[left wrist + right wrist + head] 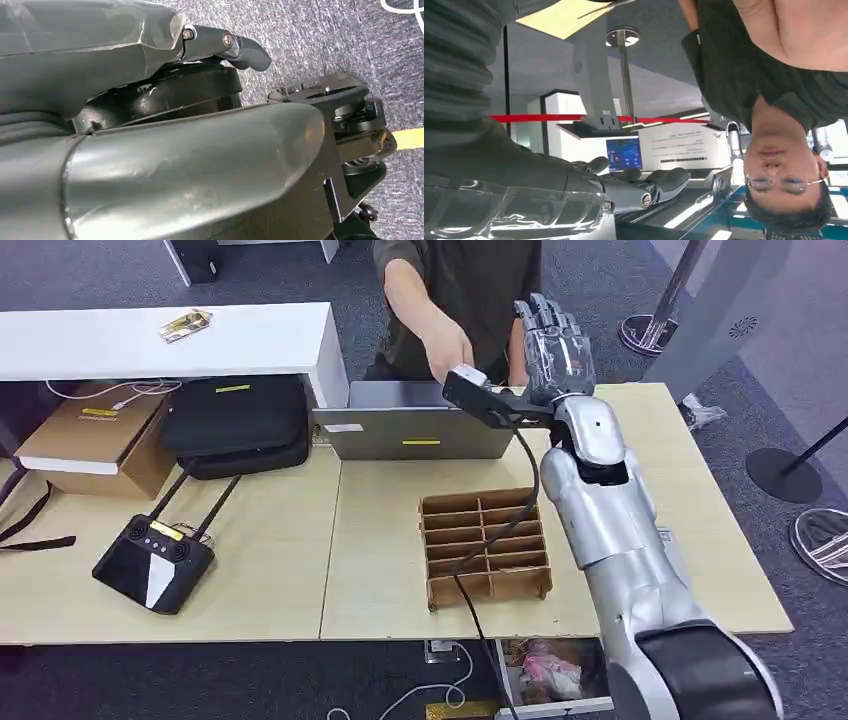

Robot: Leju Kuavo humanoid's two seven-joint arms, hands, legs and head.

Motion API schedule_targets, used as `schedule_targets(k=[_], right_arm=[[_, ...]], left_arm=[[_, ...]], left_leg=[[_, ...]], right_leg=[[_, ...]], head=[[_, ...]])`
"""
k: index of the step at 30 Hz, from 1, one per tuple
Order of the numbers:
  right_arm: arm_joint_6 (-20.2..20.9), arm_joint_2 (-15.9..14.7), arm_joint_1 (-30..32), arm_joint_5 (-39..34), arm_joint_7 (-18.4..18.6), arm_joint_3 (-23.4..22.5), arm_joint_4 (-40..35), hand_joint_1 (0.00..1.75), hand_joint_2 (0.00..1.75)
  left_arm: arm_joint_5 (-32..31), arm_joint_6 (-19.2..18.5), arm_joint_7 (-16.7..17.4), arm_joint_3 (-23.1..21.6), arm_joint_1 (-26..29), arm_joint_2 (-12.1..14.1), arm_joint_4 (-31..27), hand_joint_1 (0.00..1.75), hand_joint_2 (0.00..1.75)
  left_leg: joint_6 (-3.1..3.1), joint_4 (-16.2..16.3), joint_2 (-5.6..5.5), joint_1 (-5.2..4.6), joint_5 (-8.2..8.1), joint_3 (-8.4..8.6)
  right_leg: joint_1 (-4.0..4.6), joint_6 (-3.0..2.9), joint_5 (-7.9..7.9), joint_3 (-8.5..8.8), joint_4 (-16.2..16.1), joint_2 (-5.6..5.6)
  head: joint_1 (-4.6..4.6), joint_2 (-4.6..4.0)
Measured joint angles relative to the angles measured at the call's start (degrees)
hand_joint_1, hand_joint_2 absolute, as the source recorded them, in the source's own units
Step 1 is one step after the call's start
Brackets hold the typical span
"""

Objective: Pass the card to the sensor for recognition and then transmit it.

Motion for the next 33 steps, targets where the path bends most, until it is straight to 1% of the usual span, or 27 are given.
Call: schedule_targets(k=[2,3,4,21,33], right_arm=[[0.0,0.0,-0.02,0.0,0.0,0.0,0.02,0.0,1.75],[0.0,0.0,-0.02,0.0,0.0,0.0,0.02,1.5,1.75],[0.0,0.0,-0.02,0.0,0.0,0.0,0.02,1.75,1.75],[-0.59,-0.04,-0.56,-1.88,-0.39,0.22,0.02,1.75,1.75],[-1.01,-0.68,-0.61,-2.32,-0.28,0.24,-0.02,1.75,1.75]], left_arm=[[0.0,0.0,0.0,0.0,0.0,-0.02,0.0,0.0,0.0],[0.0,0.0,0.0,0.0,0.0,-0.02,0.0,0.0,0.0],[0.0,0.0,0.0,0.0,0.0,-0.02,0.0,0.0,0.0],[0.81,0.0,-1.2,0.0,0.38,-0.04,0.02,0.0,0.0],[0.63,-0.2,-0.92,-0.02,0.37,-0.04,0.02,0.0,0.0]], left_leg=[[0.0,0.0,0.0,0.0,0.0,0.0],[0.0,0.0,0.0,0.0,0.0,0.0],[0.0,0.0,0.0,0.0,0.0,0.0],[0.0,0.0,0.0,0.0,0.0,0.0],[0.0,0.0,0.0,0.0,0.0,0.0]], right_leg=[[0.0,0.0,0.0,0.0,0.0,0.0],[0.0,0.0,0.0,0.0,0.0,0.0],[0.0,0.0,0.0,0.0,0.0,0.0],[0.0,0.0,0.0,0.0,0.0,0.0],[0.0,0.0,0.0,0.0,0.0,0.0]], head=[[0.0,0.0],[0.0,0.0],[0.0,0.0],[0.0,0.0],[0.0,0.0]])
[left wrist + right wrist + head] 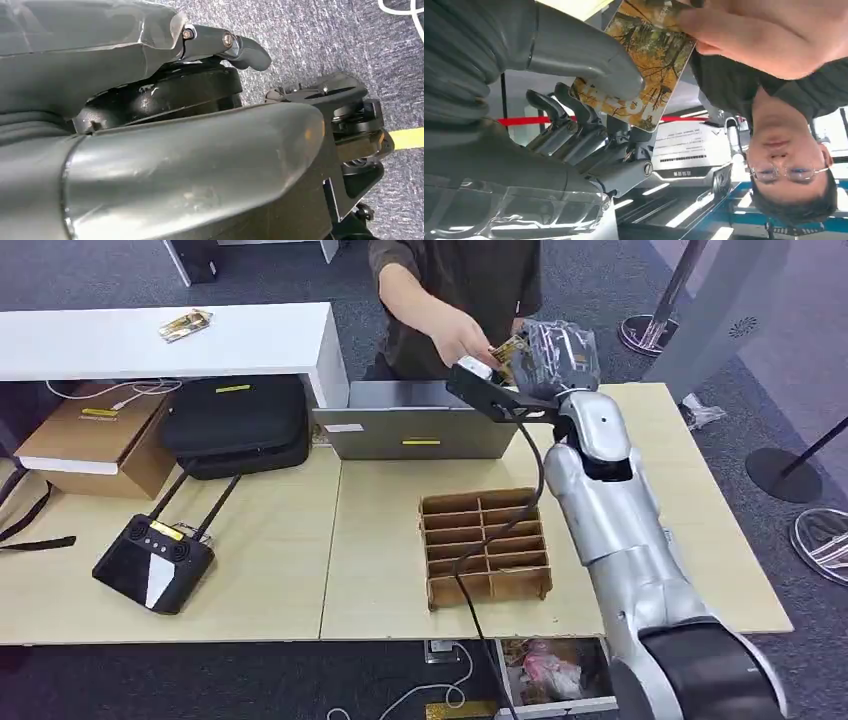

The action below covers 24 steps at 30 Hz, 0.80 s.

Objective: Pass the card to the sensor for recognition and then transmit it.

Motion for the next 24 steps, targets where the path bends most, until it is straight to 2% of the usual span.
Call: schedule_targets(k=[13,16,19,24], right_arm=[[0.02,-0.44,0.02,0.16,0.72,0.0,-0.09,1.75,1.75],[0.06,-0.48,0.07,-2.89,0.61,-0.08,-0.37,1.75,1.75],[2.96,-0.46,0.42,-12.98,-0.53,-2.01,-1.31,1.75,1.75],[2.96,-0.46,0.43,-12.98,-0.53,-2.02,-1.31,1.75,1.75]], left_arm=[[0.02,0.0,0.09,-0.15,-0.01,0.0,0.0,0.0,0.0],[0.22,0.0,0.22,-0.46,-0.01,0.02,0.0,0.0,0.0],[0.55,-0.11,0.85,-0.57,-0.04,0.09,0.0,0.0,0.0],[0.57,-0.13,0.87,-0.57,-0.04,0.09,0.0,0.0,0.0]], left_leg=[[0.0,0.0,0.0,0.0,0.0,0.0],[0.0,0.0,0.0,0.0,0.0,0.01],[0.0,0.0,-0.02,0.0,0.0,0.01],[0.0,0.0,-0.02,0.0,0.0,0.0]], right_leg=[[0.0,0.0,0.0,0.0,0.0,0.0],[0.0,0.0,0.0,0.0,0.0,0.0],[0.0,0.0,0.0,0.0,0.0,-0.03],[0.0,0.0,0.0,0.0,0.0,-0.03]], head=[[0.0,0.0],[0.0,0.0],[0.0,0.0],[0.0,0.0]])
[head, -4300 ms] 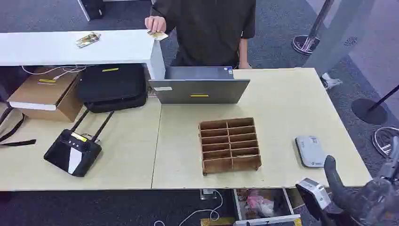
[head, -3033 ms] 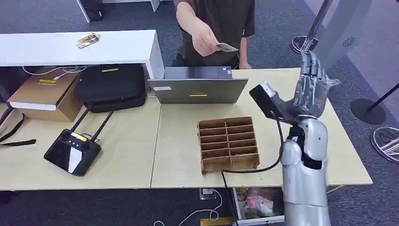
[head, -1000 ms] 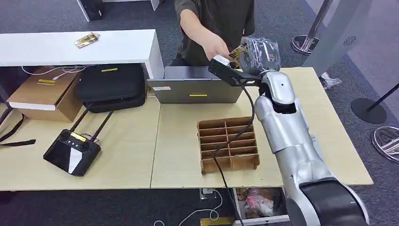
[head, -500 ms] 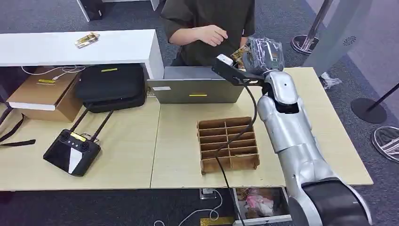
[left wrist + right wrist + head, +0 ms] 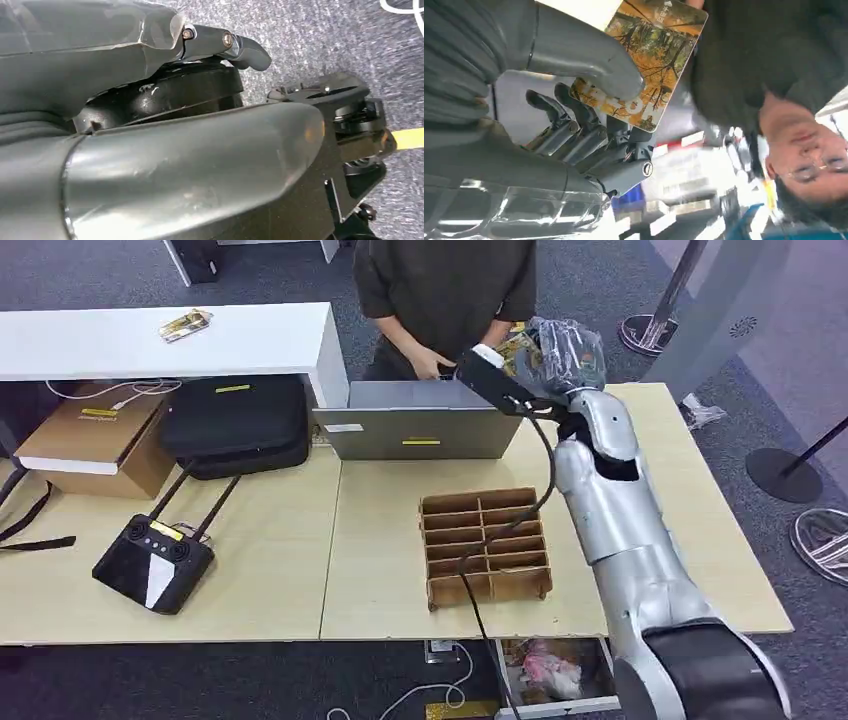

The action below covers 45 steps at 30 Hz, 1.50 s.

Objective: Pass the card to the sensor for recognition and then transmit it.

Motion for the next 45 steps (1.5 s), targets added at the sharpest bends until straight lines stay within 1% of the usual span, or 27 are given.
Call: schedule_targets(k=[1,2,3,4,5,19,26,32,36,41,45], right_arm=[[0.28,0.0,0.02,-0.76,-0.02,-0.15,-0.07,1.75,1.75],[2.2,0.0,0.34,-7.51,-0.15,-2.19,-0.7,1.75,1.75],[2.9,-0.2,0.5,-12.67,-0.04,-4.69,-1.31,1.75,1.75],[2.99,-0.96,0.46,-15.61,0.24,-7.05,-1.77,1.75,1.75],[2.9,-1.55,0.46,-16.61,0.59,-7.67,-2.08,1.75,1.75],[2.88,-2.51,0.46,-16.98,0.61,-8.43,-2.36,1.75,1.75],[2.11,-3.21,0.44,-18.34,1.25,-8.43,-2.36,1.75,1.75],[2.57,-4.7,-0.45,-20.28,1.51,-8.61,-1.4,1.75,1.75],[3.75,-6.38,-1.51,-22.47,2.03,-10.05,0.7,1.75,1.75],[3.66,-8.83,-2.06,-23.67,1.73,-12.54,3.39,1.75,1.75],[3.47,-9.92,-2.3,-23.69,1.6,-13.64,4.86,1.75,1.75]], left_arm=[[0.0,0.0,0.0,0.0,0.0,0.02,0.0,0.0,0.0],[0.31,-0.18,0.35,-0.02,0.01,0.07,0.0,0.0,0.0],[0.55,-0.22,0.48,-0.02,0.04,0.09,0.0,0.0,0.0],[0.77,-0.11,0.48,-0.02,0.06,0.11,0.0,0.0,0.0],[0.83,-0.02,0.44,-0.02,0.06,0.09,0.0,0.0,0.0],[0.85,0.13,0.44,-0.02,0.06,0.09,0.02,0.0,0.0],[1.12,0.44,0.74,-0.02,0.05,0.07,0.02,0.0,0.0],[1.73,0.52,0.88,-0.02,0.05,0.07,0.02,0.0,0.0],[2.25,0.55,0.9,-0.02,0.05,0.07,0.02,0.0,0.0],[2.65,0.68,0.72,-0.02,0.1,0.07,0.02,0.0,0.0],[2.71,0.74,0.66,-0.02,0.1,0.07,0.02,0.0,0.0]], left_leg=[[0.0,0.0,0.0,0.0,0.0,0.0],[0.0,0.0,-0.01,0.0,0.0,-0.01],[0.0,0.0,0.0,-0.01,0.0,-0.01],[0.0,0.0,0.0,-0.01,0.0,0.0],[0.0,0.0,0.0,-0.01,0.0,0.0],[0.0,0.0,0.01,0.01,0.0,0.01],[0.0,0.0,0.01,0.0,0.0,0.01],[0.0,0.0,0.0,0.01,0.0,0.02],[0.0,0.0,-0.01,0.01,0.0,0.01],[0.01,0.0,-0.05,-0.01,0.0,-0.02],[0.01,0.01,-0.01,-0.02,-0.01,0.01]], right_leg=[[0.0,0.0,0.0,0.0,0.0,0.0],[0.0,0.0,0.0,0.0,0.0,-0.02],[-0.01,0.0,0.0,0.0,0.0,0.0],[-0.01,0.0,0.0,0.0,0.0,0.01],[-0.01,0.0,0.0,0.0,0.0,0.01],[0.01,0.0,0.0,0.0,0.0,0.02],[0.01,0.0,0.0,0.0,0.0,0.01],[0.01,0.0,0.0,0.0,0.0,0.01],[0.01,0.0,0.0,0.01,0.0,-0.02],[-0.01,0.01,0.01,0.02,0.0,-0.06],[-0.02,0.01,0.01,0.0,-0.01,-0.02]], head=[[0.0,0.0],[0.02,0.0],[0.0,0.0],[0.0,0.0],[0.0,0.0],[0.0,0.0],[0.0,0.0],[0.0,0.0],[0.0,0.0],[0.0,0.0],[-0.02,0.0]])
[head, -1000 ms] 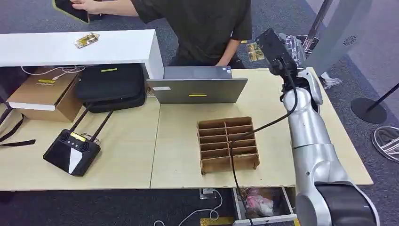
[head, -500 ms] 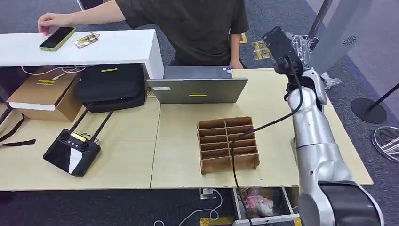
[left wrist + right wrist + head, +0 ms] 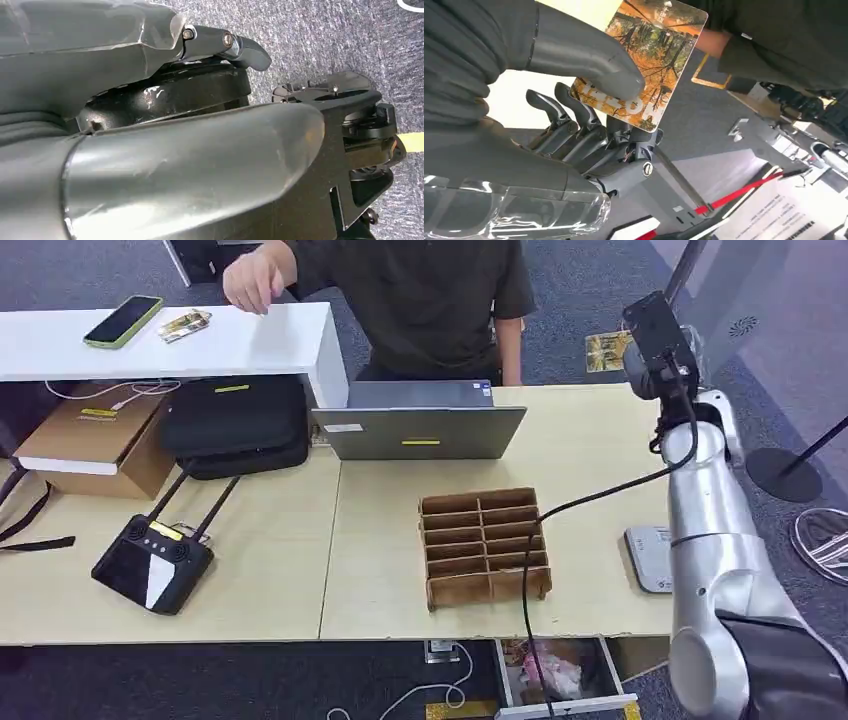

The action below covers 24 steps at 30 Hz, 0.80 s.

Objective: Pass the card to the sensor for recognition and then transmit it.

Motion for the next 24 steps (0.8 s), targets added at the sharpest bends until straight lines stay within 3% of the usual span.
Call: schedule_targets(k=[15,24], right_arm=[[-0.2,-6.75,5.97,0.04,-0.26,-6.16,1.16,1.75,1.75],[0.35,-9.11,7.68,0.11,-2.53,-8.13,3.95,1.75,1.75]], left_arm=[[0.15,0.2,-0.76,0.0,0.16,0.02,0.0,0.0,0.0],[1.38,0.7,-0.94,0.11,0.17,0.0,0.0,0.0,0.0]], left_leg=[[0.01,0.0,-0.11,-0.01,0.0,-0.03],[0.0,-0.01,-0.07,0.02,0.0,-0.01]], right_leg=[[-0.01,0.0,-0.01,0.01,-0.02,-0.11],[0.02,0.0,-0.01,0.01,-0.02,-0.08]], head=[[0.0,0.0],[0.0,0.0]])
